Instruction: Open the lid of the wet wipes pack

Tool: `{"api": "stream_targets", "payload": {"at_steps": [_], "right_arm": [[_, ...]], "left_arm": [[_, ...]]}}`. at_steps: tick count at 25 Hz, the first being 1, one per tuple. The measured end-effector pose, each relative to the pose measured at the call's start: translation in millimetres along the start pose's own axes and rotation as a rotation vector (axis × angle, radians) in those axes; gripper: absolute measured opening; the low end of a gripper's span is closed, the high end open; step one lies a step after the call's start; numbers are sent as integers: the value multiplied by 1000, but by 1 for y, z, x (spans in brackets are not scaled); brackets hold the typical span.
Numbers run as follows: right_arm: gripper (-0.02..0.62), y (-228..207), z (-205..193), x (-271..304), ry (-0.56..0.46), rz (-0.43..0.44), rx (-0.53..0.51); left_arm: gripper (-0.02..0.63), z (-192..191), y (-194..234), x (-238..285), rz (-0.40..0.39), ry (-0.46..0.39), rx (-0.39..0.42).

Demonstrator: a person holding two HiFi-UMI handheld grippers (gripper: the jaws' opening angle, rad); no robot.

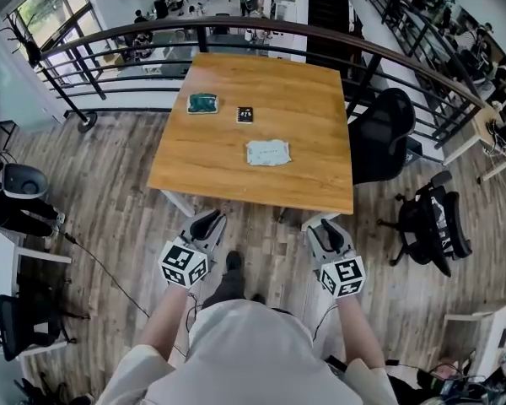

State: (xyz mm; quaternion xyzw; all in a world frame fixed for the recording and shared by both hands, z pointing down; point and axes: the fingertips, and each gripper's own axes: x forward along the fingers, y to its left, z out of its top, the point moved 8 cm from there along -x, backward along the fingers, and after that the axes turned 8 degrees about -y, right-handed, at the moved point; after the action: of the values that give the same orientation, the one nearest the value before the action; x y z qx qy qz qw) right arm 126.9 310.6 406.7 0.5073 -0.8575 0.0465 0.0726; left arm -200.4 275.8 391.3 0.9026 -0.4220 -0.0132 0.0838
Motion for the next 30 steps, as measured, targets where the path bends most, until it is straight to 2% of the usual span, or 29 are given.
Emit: {"api": "stream_targets", "payload": {"at_steps": [10,18,30], "right_arm": [[146,-30,13,96,39,-49,18],[146,-53,21,157,51,-88,26],[146,-74,36,196,52,-151,18]], "left_arm": [[57,13,88,79,-53,30,-20],[58,19,142,135,-104,59,-26],[57,31,181,184,-170,56,-23]]}}
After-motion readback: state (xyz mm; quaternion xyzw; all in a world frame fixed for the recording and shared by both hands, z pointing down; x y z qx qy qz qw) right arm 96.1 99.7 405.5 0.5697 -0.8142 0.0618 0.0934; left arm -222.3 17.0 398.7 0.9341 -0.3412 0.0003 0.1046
